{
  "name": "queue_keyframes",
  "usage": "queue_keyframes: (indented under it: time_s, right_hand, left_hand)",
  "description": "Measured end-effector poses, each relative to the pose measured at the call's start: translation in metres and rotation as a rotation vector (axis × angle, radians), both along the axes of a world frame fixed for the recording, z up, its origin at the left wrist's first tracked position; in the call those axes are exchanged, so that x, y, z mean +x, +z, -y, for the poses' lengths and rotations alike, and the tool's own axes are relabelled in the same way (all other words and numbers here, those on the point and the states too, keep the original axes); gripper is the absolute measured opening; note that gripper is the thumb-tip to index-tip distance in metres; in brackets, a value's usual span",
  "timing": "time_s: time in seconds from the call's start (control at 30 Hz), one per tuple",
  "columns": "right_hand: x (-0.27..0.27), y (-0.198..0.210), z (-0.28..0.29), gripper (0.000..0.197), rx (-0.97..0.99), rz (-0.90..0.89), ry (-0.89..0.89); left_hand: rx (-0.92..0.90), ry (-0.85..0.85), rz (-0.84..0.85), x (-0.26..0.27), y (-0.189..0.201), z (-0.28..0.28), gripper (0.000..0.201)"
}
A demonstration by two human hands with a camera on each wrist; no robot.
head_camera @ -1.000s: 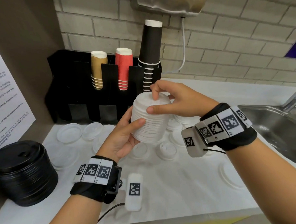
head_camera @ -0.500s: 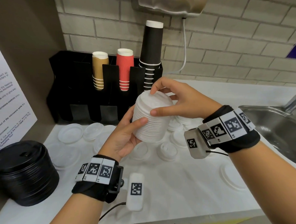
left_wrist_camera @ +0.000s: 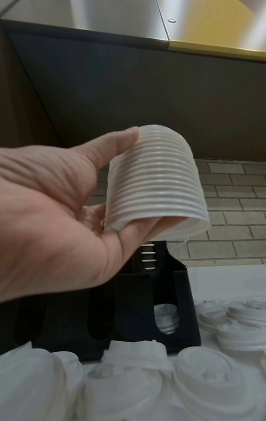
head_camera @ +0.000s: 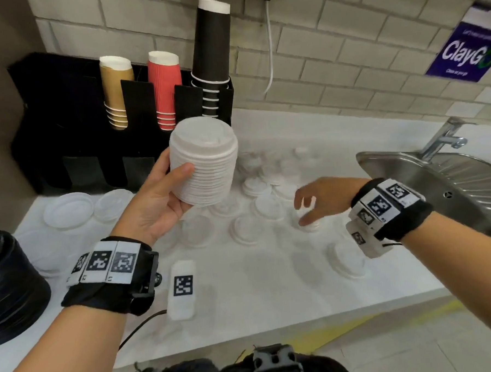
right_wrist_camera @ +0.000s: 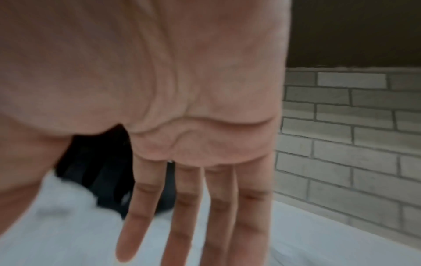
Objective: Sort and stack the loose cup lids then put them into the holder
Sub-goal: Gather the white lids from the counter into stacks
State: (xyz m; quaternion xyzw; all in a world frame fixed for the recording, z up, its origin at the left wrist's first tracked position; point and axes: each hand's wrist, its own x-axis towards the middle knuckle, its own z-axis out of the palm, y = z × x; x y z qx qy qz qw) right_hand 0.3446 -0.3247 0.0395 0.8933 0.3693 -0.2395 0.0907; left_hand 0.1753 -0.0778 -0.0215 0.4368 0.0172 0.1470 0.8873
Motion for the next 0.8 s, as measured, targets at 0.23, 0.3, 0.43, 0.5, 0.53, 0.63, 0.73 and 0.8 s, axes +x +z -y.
queue_keyframes:
  time_s: [0.23,0.3,0.43,0.5,0.53,0.63,0.73,0.8]
  right_hand:
    - [0.009,-0.046,0.056,0.089,-0.452,0.026,-0.122]
    - [0.008,-0.053,0.063,0.093,-0.430,0.020,-0.136]
    - [0.005,-0.064,0.068,0.092,-0.406,0.017,-0.146]
    - [0.002,-0.068,0.066,0.087,-0.392,0.032,-0.130]
    - [0.001,-0.067,0.065,0.083,-0.384,0.043,-0.115]
    - [-0.002,-0.054,0.051,0.075,-0.299,0.057,-0.068]
    - [-0.002,-0.020,0.029,0.067,0.028,0.001,-0.063]
    - [-0.008,0.006,0.014,0.062,0.358,-0.098,-0.066]
  left_hand:
    - [0.022,-0.020,-0.004,0.001,0.002,0.004,0.088]
    - [0.043,-0.021,-0.009,0.002,0.004,0.005,0.096]
    - [0.079,-0.023,-0.013,0.000,0.007,0.009,0.107]
    - [0.071,-0.027,-0.008,0.000,0.008,0.011,0.107]
    - [0.064,-0.031,-0.005,-0.001,0.008,0.011,0.106]
    - [0.047,-0.044,-0.002,-0.001,0.007,0.012,0.105]
    - [0.036,-0.060,-0.010,-0.002,0.006,0.014,0.101]
    - [0.033,-0.062,-0.018,-0.003,0.004,0.016,0.097]
